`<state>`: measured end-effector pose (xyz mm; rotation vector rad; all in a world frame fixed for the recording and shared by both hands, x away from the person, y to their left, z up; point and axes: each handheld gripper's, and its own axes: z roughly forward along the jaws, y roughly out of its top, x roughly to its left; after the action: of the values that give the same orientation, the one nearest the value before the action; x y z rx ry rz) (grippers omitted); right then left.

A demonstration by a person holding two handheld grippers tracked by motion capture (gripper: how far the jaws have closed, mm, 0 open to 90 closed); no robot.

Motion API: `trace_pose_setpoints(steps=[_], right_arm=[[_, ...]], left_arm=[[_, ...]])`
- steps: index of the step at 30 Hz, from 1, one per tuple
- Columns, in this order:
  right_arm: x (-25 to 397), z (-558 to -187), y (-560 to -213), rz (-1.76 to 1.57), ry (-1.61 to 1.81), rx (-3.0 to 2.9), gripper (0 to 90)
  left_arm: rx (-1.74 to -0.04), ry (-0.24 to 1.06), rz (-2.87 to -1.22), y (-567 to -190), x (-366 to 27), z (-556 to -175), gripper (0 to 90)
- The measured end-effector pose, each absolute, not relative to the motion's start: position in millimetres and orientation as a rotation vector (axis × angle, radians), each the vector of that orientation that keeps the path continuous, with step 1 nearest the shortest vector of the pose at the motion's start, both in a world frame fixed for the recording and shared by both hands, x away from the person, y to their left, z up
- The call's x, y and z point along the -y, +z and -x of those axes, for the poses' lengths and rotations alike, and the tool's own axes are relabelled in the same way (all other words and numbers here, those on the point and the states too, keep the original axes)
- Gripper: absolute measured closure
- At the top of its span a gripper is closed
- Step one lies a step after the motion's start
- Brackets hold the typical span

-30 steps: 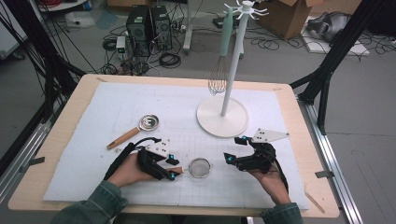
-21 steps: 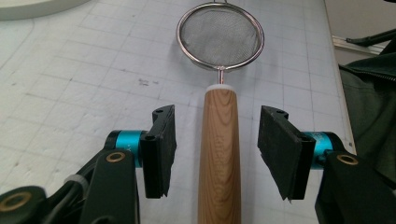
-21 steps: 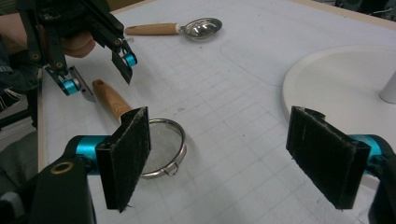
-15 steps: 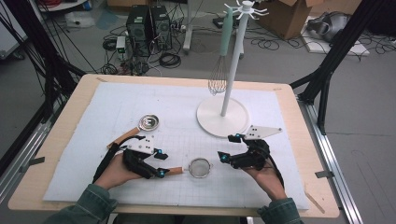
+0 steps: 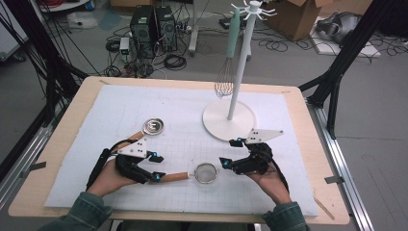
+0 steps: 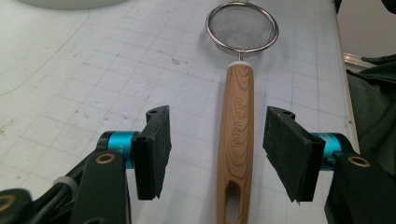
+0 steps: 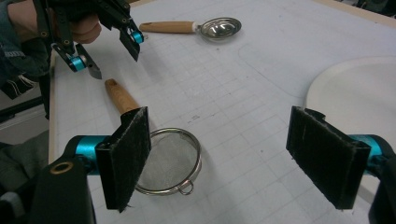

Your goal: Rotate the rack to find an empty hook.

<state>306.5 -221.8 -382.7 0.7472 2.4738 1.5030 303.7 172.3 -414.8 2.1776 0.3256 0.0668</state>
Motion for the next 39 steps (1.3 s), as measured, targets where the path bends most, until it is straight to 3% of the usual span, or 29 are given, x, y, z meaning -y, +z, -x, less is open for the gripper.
trace_pose_setpoints(steps=[16,39], right_arm=[[220,-304,-382,-0.727,1.51,-2.481,21.3],[206,-307,-385,-0.673,1.506,-2.533,22.2]], left_arm=[[-0.354,0.078,-2.183,-419,-194,-297,42.8],[-0.325,0.036,-2.207,-431,-193,-294,47.3]])
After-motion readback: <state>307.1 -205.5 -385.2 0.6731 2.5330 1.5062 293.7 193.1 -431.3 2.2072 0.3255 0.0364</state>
